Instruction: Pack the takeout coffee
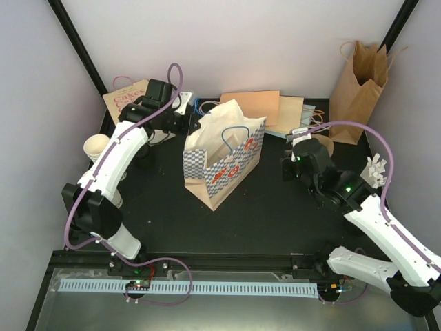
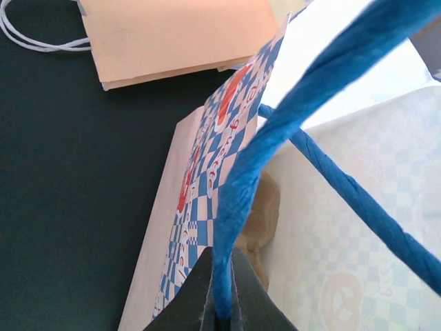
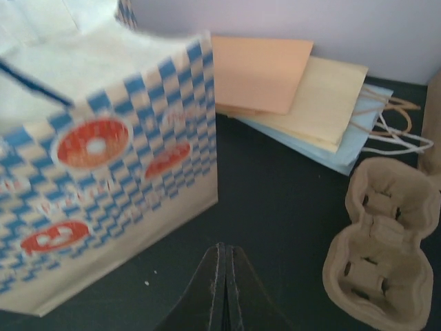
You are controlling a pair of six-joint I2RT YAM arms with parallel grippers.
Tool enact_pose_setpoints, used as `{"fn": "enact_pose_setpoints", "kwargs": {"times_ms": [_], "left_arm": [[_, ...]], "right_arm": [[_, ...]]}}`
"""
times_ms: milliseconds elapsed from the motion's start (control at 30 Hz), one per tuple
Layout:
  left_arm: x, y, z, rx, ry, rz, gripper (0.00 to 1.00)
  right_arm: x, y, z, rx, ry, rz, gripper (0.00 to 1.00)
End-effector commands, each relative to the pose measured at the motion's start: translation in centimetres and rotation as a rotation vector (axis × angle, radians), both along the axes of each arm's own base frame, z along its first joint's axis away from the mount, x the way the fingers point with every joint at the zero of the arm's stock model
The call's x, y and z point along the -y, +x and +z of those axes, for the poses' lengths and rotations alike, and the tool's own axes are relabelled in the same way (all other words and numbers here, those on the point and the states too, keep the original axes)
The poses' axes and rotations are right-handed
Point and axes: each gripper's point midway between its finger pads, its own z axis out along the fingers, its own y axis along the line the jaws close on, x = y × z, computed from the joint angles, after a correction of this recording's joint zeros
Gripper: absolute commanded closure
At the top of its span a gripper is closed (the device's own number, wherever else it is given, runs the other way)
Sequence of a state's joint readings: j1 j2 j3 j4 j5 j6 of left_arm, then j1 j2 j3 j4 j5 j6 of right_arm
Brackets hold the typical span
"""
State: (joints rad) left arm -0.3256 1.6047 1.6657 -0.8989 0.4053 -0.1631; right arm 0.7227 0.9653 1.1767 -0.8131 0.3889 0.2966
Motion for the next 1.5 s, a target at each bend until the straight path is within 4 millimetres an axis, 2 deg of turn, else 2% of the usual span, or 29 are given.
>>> {"fn": "enact_pose_setpoints", "kwargs": {"times_ms": [0,200,467,567,733,867,1167,1333,1467], "left_arm": [[0.1,1.3,2.2,0.057,-0.051,0.004,0.98],[-1.0,2.1,2.6,0.067,-0.066,0.044,0.98],[-2.1,2.9,3.0,0.077,-0.081,0.073,0.94],[-2.0,2.7,3.3,0.077,-0.096,0.063,0.84],[-1.9,1.8,4.2,0.082,-0.122,0.04,0.59],[-2.3,0.5,5.9,0.127,-0.125,0.038,0.43],[-5.1,-3.4,8.8,0.252,-0.096,0.113,0.1],[-7.0,-6.7,10.5,0.305,-0.078,0.164,0.05],[-9.7,-8.9,9.5,0.284,-0.036,0.261,0.01]], "right_arm": [[0.6,-0.4,-2.2,-0.044,-0.013,-0.02,0.98],[0.7,-0.8,-4.9,-0.09,-0.02,-0.02,0.98],[0.4,-1.0,-7.2,-0.134,-0.042,-0.008,0.98],[0.1,-0.9,-7.9,-0.153,-0.048,0.003,0.97],[-0.5,-0.9,-8.6,-0.17,-0.045,0.019,0.97],[-0.6,-0.9,-8.8,-0.174,-0.046,0.024,0.96],[-0.9,-0.9,-9.3,-0.183,-0.039,0.04,0.91],[-1.3,-1.0,-8.9,-0.179,-0.028,0.061,0.88],[-1.6,-1.1,-9.2,-0.187,-0.015,0.069,0.84]]}}
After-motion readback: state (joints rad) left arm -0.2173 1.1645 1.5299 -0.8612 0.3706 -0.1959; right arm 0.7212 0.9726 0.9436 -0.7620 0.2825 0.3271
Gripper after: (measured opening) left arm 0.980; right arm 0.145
